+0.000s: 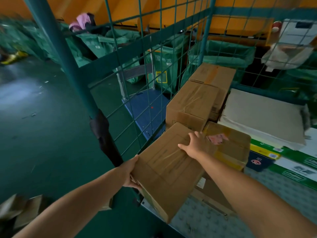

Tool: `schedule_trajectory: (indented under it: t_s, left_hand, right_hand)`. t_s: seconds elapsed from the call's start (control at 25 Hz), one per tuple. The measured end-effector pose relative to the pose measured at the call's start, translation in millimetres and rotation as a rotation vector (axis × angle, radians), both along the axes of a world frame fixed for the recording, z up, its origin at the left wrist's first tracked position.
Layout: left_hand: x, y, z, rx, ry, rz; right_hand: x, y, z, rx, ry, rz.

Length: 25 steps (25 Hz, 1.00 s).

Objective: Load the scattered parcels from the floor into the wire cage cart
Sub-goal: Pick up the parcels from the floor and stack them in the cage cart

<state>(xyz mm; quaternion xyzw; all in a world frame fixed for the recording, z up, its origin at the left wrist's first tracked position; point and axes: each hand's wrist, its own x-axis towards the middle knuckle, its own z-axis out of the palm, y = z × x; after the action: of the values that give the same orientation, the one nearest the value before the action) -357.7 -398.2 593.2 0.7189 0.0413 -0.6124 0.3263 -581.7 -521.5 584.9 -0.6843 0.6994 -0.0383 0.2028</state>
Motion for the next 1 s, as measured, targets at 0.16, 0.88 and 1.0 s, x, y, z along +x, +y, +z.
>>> schedule_trajectory:
  t_s: [0.16,0.88,1.0]
  left_hand:
    - [-1,-6,0,-0.02,-0.018,-0.017]
    - [-14,-61,4,-0.159,-0.245,0.073]
    - [-12,-69,4,-0.115,-0.234,0.065]
  right_hand:
    - [4,15,2,0.106,-0.242,-0.564]
    - [16,-26,-6,0.263,-0.723,-0.568]
    - [15,-30,-4,0.291,-0.712,-0.58]
